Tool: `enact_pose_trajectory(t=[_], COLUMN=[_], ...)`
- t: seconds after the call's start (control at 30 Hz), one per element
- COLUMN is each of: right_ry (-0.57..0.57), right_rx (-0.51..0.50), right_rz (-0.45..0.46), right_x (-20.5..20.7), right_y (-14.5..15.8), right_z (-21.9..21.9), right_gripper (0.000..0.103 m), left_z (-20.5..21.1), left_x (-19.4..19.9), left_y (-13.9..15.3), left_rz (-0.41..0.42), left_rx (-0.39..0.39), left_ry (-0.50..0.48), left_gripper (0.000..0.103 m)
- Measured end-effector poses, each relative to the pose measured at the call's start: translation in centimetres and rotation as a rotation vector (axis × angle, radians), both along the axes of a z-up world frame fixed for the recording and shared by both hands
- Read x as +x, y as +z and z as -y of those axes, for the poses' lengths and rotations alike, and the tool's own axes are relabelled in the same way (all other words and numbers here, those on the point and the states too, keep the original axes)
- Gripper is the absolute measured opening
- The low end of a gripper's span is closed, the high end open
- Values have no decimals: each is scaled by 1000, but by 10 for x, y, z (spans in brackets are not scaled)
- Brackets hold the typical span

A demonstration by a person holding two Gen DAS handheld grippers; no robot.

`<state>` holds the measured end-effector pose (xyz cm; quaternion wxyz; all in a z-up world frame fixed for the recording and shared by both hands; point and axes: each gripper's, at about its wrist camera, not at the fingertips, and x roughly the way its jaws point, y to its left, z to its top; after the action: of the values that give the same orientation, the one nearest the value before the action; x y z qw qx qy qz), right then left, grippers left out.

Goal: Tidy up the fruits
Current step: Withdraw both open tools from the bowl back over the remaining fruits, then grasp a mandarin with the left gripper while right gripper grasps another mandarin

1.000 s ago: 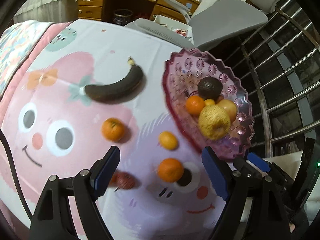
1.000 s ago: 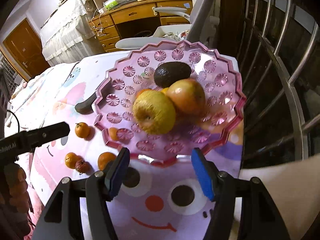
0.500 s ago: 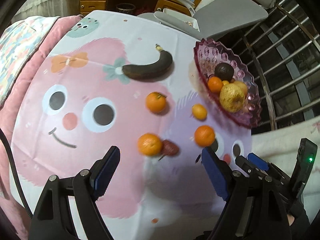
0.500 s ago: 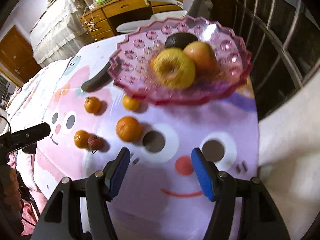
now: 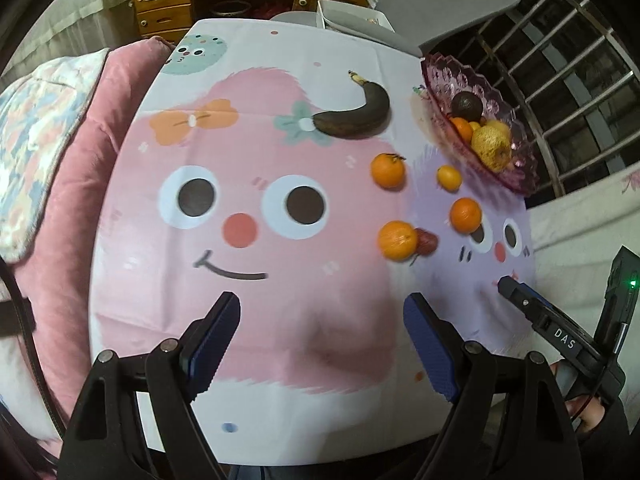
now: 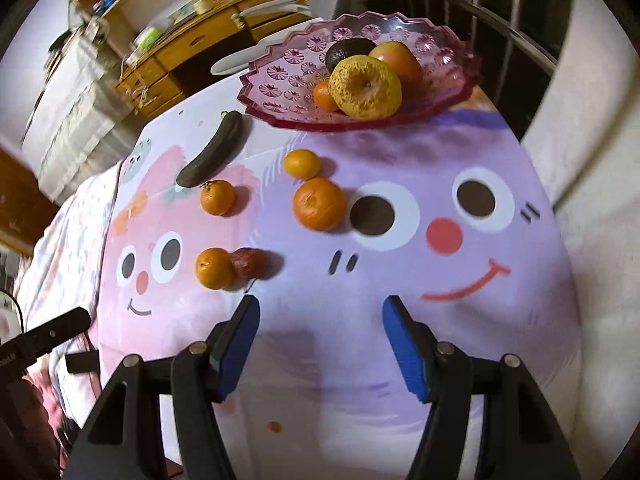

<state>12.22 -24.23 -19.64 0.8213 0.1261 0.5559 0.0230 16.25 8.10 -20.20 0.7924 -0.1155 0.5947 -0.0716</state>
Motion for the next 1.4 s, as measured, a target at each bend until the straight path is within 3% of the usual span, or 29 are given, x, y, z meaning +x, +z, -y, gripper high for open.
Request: enact_pose_trajectory(t=[0.43, 0.8, 1.13, 1.4], right_ry=[-169, -205, -64, 88], right_rx=[-18, -70, -170, -263], right_rz=[77, 120, 175, 249], right_x=[-48, -48, -20, 9], right_y=[-8, -12, -16, -21], right_z=[-39, -23, -15, -23], right_gripper=[64, 64, 64, 64], left_z=[-25, 4, 55, 93], left_x=[-1, 17, 49, 75], left_y=[-8, -24, -44, -60], left_rz=[2, -66, -141, -131], left_rx=[91, 119, 105, 77], left_ry=[-170, -243, -312, -329], left_gripper=[89, 93, 93, 93])
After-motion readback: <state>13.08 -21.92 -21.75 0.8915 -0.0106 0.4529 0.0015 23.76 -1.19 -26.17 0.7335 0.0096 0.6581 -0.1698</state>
